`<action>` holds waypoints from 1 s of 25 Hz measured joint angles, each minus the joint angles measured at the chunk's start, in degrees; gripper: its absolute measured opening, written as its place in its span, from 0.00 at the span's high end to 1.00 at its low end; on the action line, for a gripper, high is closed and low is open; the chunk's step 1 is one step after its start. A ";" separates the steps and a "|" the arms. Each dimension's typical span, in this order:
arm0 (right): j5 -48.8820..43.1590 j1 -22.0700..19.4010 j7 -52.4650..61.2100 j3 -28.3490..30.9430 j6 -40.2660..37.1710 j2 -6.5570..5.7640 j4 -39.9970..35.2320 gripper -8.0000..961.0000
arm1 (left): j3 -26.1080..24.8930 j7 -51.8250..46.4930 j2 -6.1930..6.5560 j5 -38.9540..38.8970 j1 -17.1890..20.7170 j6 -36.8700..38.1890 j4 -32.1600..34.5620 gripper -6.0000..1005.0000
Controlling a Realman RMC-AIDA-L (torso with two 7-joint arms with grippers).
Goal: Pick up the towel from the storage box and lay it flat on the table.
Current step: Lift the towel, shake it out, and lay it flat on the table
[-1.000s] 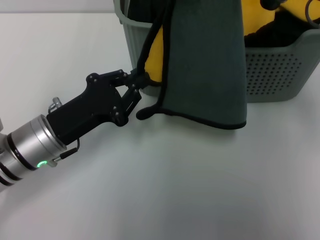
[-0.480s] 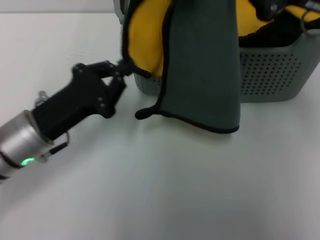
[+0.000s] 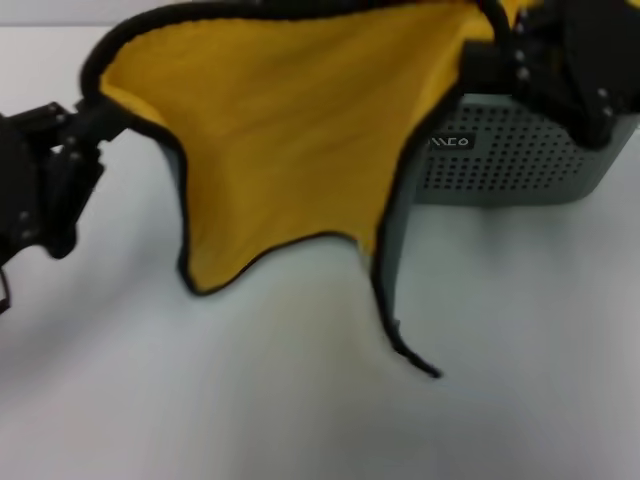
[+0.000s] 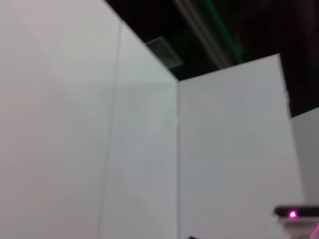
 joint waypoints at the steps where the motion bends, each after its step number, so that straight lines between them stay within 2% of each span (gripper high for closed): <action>1: -0.39 -0.26 0.81 0.05 -0.84 -0.09 -0.30 0.93 | -0.02 -1.55 0.18 0.20 0.76 0.91 1.65 0.99; 5: -2.85 -1.84 3.94 0.86 -7.47 -0.08 -1.58 0.93 | 0.67 -7.34 0.84 0.84 3.24 1.99 5.93 0.98; 10: -4.06 -4.11 7.34 2.92 -17.87 0.64 -2.40 0.93 | 2.40 -15.16 1.08 1.44 9.89 2.34 14.07 0.98; 14: -4.12 -6.71 9.51 5.74 -23.65 2.37 -1.09 0.93 | 6.22 -22.14 1.18 -0.61 16.59 2.42 23.49 0.98; 16: -4.93 -7.10 9.31 6.26 -25.01 2.91 2.86 0.93 | 7.20 -24.82 1.14 -1.40 19.50 2.42 25.95 0.98; 19: -7.19 -5.77 7.61 6.63 -23.98 3.10 11.74 0.93 | 6.56 -28.28 1.39 -0.79 19.20 2.21 21.82 0.98; 22: -9.53 -2.20 3.96 7.03 -21.07 2.71 24.32 0.93 | 2.58 -27.85 2.27 3.77 14.47 1.72 8.92 0.98; 25: -11.98 0.76 1.52 7.09 -15.83 2.51 33.19 0.93 | -1.83 -26.31 2.11 10.58 10.17 -2.32 2.07 0.98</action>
